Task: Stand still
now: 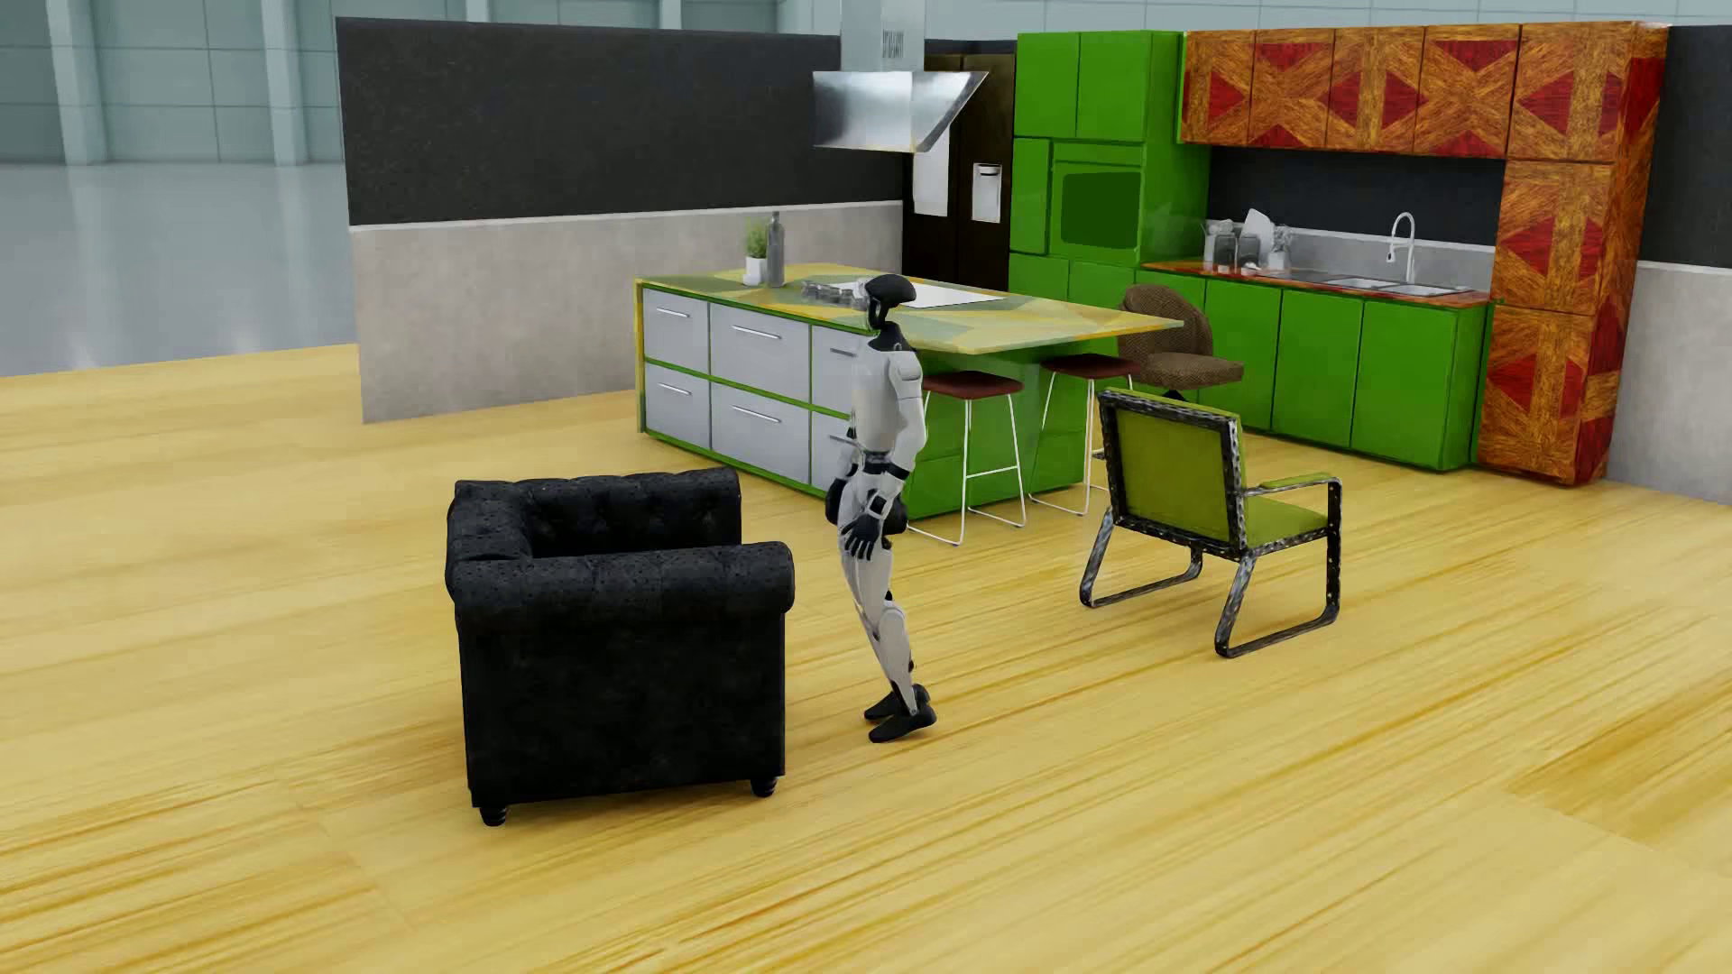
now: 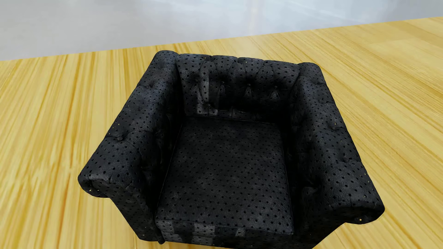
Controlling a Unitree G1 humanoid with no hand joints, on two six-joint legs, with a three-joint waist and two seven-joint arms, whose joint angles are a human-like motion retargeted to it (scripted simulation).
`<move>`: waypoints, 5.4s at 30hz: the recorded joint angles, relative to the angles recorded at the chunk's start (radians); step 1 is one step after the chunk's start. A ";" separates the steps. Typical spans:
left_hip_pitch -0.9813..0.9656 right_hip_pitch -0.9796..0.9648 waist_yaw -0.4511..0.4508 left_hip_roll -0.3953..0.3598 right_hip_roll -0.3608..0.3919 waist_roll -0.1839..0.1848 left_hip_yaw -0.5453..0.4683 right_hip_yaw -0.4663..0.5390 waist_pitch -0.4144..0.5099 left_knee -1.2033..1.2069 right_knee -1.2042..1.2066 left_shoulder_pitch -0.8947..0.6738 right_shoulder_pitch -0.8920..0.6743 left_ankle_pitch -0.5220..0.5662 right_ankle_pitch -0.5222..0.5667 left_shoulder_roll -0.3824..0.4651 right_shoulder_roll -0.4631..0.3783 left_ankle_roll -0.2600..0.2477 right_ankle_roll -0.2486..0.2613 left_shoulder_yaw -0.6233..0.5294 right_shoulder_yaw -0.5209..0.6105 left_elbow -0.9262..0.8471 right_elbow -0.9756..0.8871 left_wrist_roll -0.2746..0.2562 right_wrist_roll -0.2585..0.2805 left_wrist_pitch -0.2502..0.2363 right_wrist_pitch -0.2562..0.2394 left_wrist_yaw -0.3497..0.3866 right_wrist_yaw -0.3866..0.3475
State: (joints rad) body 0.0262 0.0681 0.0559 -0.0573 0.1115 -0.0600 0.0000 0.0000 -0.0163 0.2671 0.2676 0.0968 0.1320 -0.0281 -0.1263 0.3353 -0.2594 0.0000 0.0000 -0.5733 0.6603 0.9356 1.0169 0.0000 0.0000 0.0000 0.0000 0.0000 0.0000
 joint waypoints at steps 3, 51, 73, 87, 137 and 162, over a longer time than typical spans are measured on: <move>0.006 0.002 -0.001 -0.002 -0.002 -0.001 0.000 0.000 -0.001 -0.002 0.002 -0.006 0.003 -0.001 -0.001 -0.002 -0.003 0.000 0.000 0.000 -0.016 0.007 0.004 0.000 0.000 0.000 0.000 0.000 0.000; 0.013 0.001 -0.031 0.010 0.014 -0.007 0.000 0.000 -0.015 -0.017 -0.006 -0.015 -0.011 -0.032 -0.008 0.003 -0.007 0.000 0.000 -0.010 0.001 0.013 0.016 0.000 0.000 0.000 0.000 0.000 0.000; 0.021 0.016 -0.017 0.009 0.014 -0.007 0.000 0.000 -0.010 -0.020 -0.021 -0.004 -0.002 -0.036 0.007 0.004 -0.006 0.000 0.000 -0.029 0.004 0.015 0.017 0.000 0.000 0.000 0.000 0.000 0.000; 0.031 0.012 -0.007 0.007 0.011 -0.004 0.000 0.000 -0.023 -0.031 -0.015 0.000 -0.001 -0.038 0.003 -0.004 -0.005 0.000 0.000 -0.010 0.001 0.013 0.015 0.000 0.000 0.000 0.000 0.000 0.000; 0.026 0.006 -0.004 0.000 0.000 0.030 0.000 0.000 -0.007 -0.023 0.002 0.011 0.013 -0.009 -0.005 -0.005 -0.024 0.000 0.000 -0.027 -0.002 0.006 0.030 0.000 0.000 0.000 0.000 0.000 0.000; 0.036 0.013 0.020 -0.009 -0.003 -0.008 0.000 0.000 0.006 -0.035 -0.023 -0.013 0.006 -0.019 0.003 0.015 -0.019 0.000 0.000 -0.036 0.023 0.013 -0.003 0.000 0.000 0.000 0.000 0.000 0.000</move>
State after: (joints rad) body 0.0624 0.0811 0.0759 -0.0663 0.1087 -0.0681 0.0000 0.0000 -0.0108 0.2323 0.2449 0.0835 0.1385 -0.0468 -0.1234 0.3501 -0.2783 0.0000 0.0000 -0.6089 0.6834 0.9488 1.0143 0.0000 0.0000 0.0000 0.0000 0.0000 0.0000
